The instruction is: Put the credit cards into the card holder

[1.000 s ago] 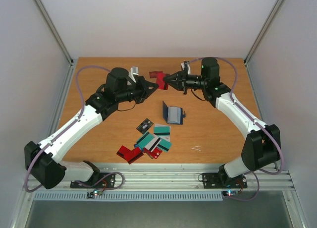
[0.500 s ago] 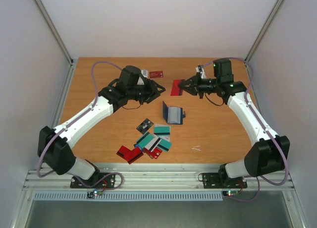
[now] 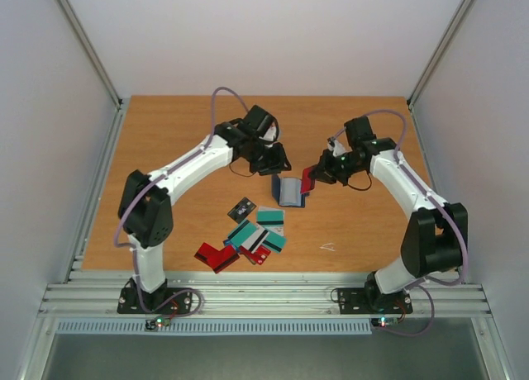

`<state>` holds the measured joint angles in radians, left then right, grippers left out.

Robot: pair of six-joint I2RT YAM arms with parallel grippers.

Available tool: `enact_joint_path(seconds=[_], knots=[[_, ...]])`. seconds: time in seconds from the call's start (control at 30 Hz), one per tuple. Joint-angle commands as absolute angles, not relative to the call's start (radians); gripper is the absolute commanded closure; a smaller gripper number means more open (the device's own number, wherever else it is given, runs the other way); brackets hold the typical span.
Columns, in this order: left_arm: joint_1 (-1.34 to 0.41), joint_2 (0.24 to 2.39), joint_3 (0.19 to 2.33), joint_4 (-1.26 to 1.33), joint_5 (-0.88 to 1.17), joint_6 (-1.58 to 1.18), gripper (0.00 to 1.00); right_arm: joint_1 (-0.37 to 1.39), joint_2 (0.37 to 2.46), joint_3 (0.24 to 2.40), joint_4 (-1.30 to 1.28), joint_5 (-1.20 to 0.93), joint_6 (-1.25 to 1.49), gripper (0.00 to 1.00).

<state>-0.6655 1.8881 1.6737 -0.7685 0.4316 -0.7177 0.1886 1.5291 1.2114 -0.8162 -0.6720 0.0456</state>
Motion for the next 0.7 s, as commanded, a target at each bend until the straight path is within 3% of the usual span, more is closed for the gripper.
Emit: enact_joint_path(seconds=[0.0, 0.37, 0.67], knots=[[-0.685, 1.994, 1.812, -0.946, 0.368, -0.518, 0.67, 0.192, 1.582, 1.205, -0.840, -0.585, -0.058, 0.99], [-0.675, 2.138, 1.868, -1.000, 0.311, -0.378, 0.72, 0.240, 1.729, 1.279, -0.827, -0.446, -0.132, 0.99], [-0.642, 2.133, 1.815, -0.979, 0.296, -0.343, 0.74, 0.282, 1.808, 1.288, -0.767, -0.410, -0.140, 0.99]])
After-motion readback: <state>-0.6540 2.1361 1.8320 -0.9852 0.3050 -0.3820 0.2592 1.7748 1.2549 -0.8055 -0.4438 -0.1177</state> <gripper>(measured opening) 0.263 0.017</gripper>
